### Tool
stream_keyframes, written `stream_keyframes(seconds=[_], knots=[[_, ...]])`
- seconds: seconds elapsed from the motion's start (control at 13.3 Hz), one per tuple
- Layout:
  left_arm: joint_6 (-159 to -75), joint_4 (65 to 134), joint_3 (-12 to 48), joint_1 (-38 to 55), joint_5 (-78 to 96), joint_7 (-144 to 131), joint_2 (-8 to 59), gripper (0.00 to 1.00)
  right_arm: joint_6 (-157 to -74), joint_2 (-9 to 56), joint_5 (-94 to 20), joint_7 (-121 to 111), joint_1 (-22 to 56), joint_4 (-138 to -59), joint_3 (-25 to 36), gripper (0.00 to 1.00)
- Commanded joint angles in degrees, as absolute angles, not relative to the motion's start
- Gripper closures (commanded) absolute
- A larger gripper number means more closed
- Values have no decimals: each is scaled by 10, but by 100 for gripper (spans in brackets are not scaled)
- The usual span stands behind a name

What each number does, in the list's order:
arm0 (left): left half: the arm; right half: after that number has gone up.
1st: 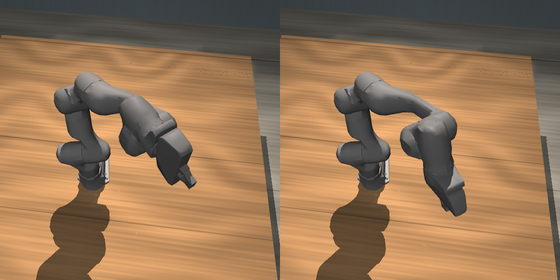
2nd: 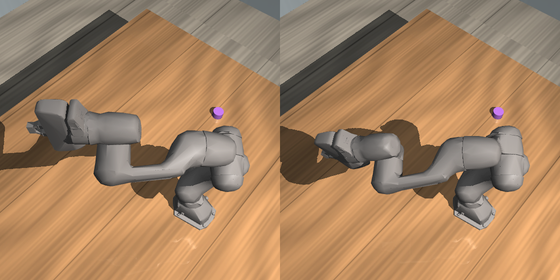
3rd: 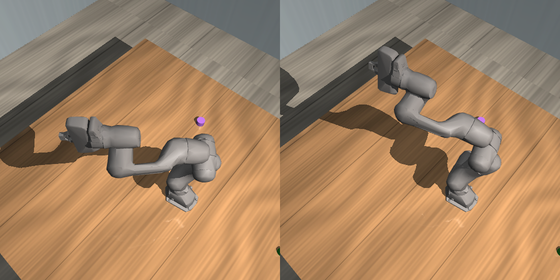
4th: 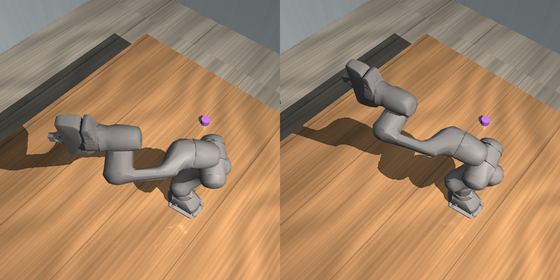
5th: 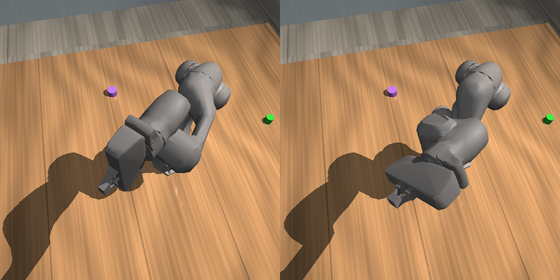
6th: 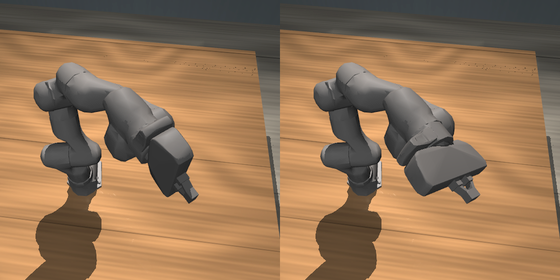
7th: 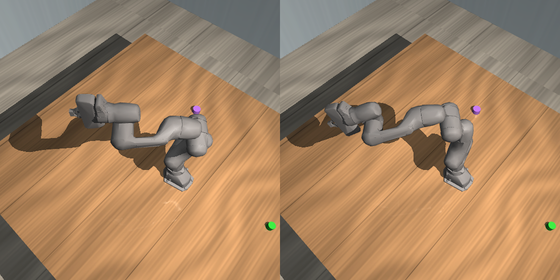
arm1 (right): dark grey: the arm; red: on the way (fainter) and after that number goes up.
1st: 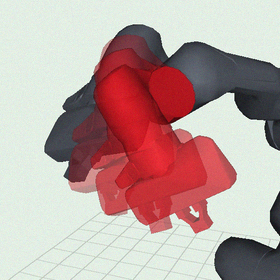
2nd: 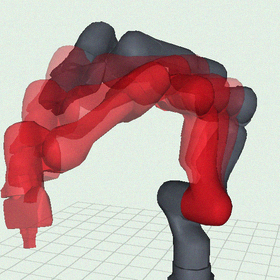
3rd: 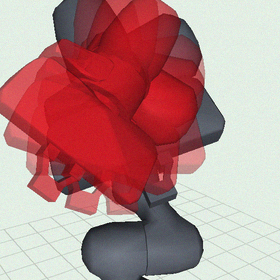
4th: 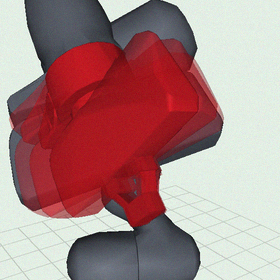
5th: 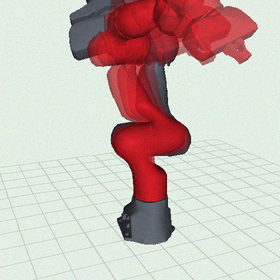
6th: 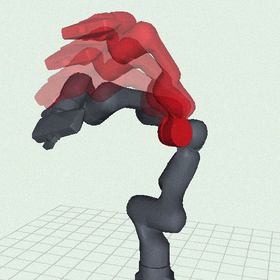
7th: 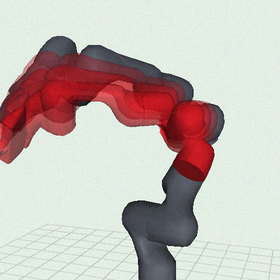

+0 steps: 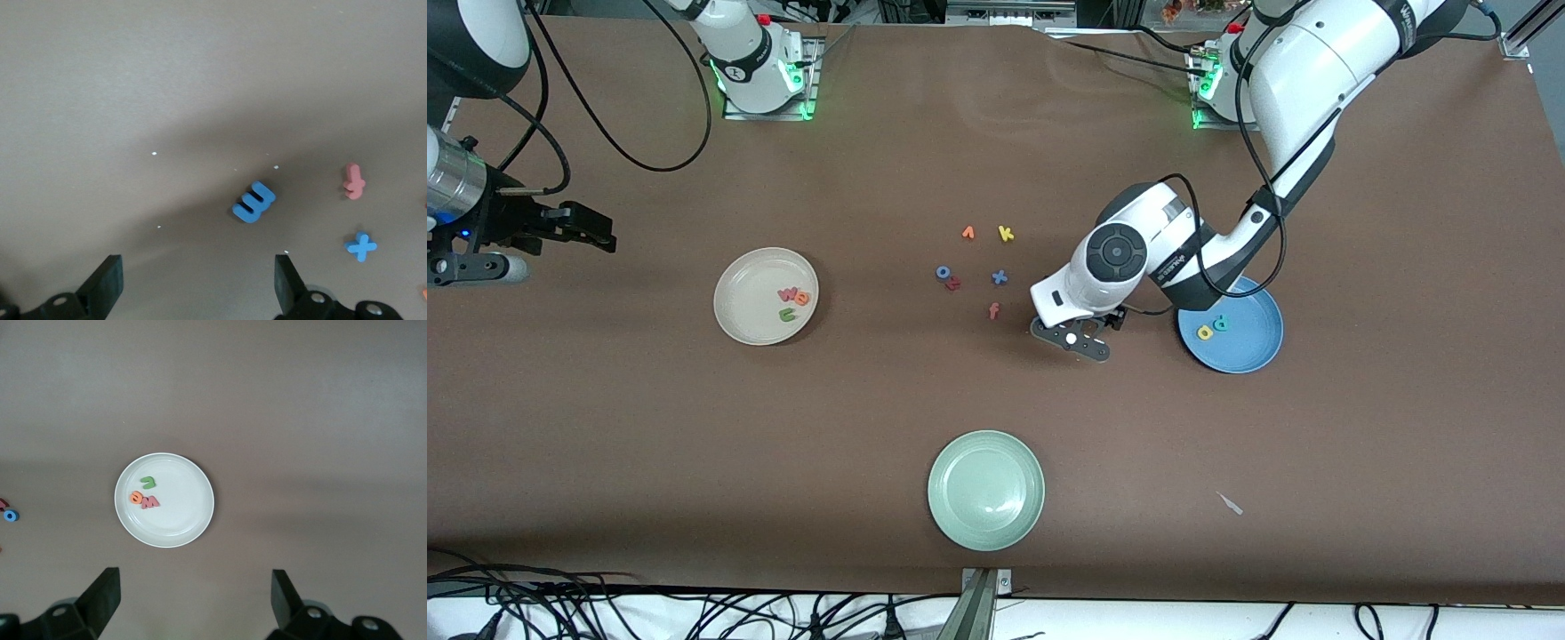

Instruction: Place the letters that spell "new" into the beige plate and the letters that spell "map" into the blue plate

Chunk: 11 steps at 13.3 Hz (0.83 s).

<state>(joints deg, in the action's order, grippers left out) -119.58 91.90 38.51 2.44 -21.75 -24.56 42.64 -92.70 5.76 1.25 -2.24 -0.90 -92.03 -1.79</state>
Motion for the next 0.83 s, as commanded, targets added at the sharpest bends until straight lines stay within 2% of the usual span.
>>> stream_keyframes(seconds=[0.0,0.6,0.75], knots=[[-1197,912,382,38,-230,-226,429,0,-911,64,5,-29,-1,-902,-8,0],[-1200,912,382,41,-229,-209,444,0,-911,68,5,-30,-3,-887,-7,0],[-1211,911,381,56,-248,-134,446,0,-911,67,11,-21,-1,-887,-8,0]])
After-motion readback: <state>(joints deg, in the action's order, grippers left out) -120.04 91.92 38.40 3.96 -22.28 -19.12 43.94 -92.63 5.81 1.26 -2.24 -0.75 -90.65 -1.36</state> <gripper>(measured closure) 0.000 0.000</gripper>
